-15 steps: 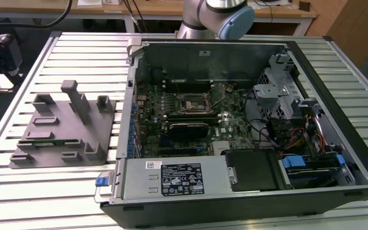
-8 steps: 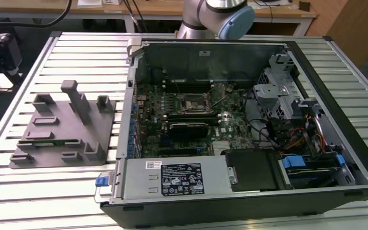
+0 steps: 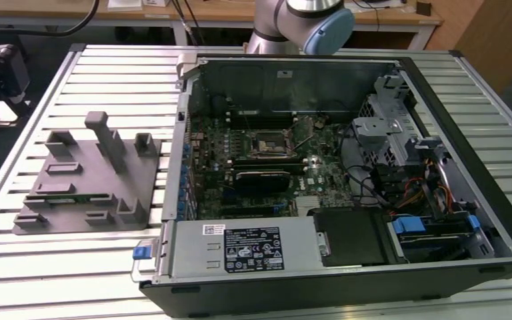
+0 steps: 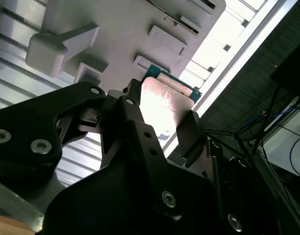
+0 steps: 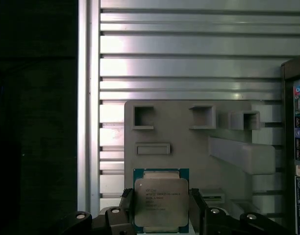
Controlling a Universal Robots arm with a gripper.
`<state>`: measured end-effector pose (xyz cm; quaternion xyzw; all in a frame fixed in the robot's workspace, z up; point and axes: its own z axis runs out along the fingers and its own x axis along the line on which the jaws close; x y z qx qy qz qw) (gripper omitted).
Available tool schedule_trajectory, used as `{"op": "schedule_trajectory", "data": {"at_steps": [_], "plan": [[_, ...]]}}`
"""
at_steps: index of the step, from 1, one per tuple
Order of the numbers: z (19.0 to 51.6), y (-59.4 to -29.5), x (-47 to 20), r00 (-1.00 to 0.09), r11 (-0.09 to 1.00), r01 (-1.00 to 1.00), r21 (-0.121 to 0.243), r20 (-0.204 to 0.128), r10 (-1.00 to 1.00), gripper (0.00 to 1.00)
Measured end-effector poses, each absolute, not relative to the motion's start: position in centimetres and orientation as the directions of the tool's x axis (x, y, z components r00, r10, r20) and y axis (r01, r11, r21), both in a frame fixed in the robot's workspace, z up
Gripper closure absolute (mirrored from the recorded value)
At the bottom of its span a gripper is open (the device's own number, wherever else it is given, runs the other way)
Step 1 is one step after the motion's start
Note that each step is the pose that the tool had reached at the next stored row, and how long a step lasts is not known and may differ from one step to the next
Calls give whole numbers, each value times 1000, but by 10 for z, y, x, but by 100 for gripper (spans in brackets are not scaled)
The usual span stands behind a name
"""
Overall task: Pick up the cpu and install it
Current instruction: 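Pick up the cpu and move it towards the insertion slot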
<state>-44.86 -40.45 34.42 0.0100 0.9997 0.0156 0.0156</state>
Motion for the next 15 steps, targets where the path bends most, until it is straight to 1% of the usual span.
{"op": "schedule_trajectory", "data": {"at_steps": [15], "plan": [[348, -404, -449, -999, 999, 19, 32, -31, 20, 47]]}}
